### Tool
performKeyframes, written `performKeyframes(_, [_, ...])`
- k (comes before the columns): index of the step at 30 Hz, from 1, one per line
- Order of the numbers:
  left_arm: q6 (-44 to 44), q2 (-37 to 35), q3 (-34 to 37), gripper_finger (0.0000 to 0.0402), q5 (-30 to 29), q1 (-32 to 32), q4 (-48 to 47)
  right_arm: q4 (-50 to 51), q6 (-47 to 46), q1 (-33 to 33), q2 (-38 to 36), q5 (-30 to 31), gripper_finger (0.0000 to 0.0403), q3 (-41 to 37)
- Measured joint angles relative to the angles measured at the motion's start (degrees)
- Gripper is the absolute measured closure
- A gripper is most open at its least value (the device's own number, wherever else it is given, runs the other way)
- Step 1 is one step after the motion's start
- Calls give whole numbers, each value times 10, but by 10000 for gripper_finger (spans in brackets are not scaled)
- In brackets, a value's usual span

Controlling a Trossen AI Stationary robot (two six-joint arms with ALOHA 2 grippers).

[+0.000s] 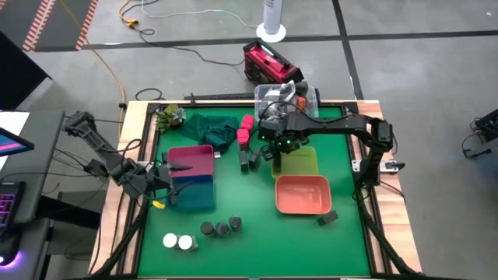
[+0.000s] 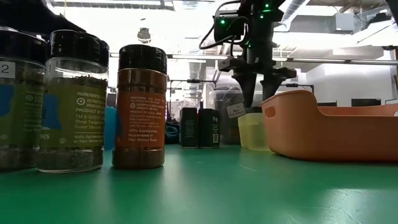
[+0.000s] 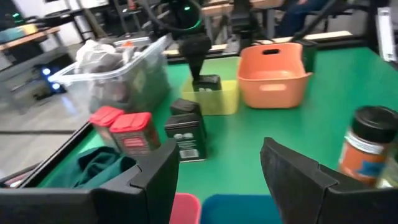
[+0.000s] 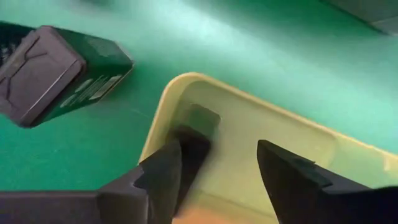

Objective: Sort spices by type
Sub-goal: Put the black spice can into the yellow bin

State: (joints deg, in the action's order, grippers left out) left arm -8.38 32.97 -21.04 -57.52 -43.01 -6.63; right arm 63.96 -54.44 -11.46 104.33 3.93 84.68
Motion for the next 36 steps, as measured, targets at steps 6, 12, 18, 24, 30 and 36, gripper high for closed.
performKeyframes(6, [7, 0, 0, 186, 0, -29, -3, 47, -13, 4, -3, -12, 163, 23])
performKeyframes(12, [20, 0, 0, 186, 1, -40, -3, 198, -45, 41, -12, -10, 163, 103])
performKeyframes(18, [21, 0, 0, 186, 55, -40, -4, 260, -99, 127, -19, -100, 163, 117])
performKeyframes(24, [10, 0, 0, 186, 126, -49, -14, 259, -97, 242, -19, -160, 163, 86])
performKeyframes(30, [-4, 0, -4, 186, 132, -77, -36, 248, -96, 377, -20, -161, 163, 71])
performKeyframes(36, [4, 0, -17, 186, 132, -81, -34, 255, -98, 497, -19, -161, 163, 62])
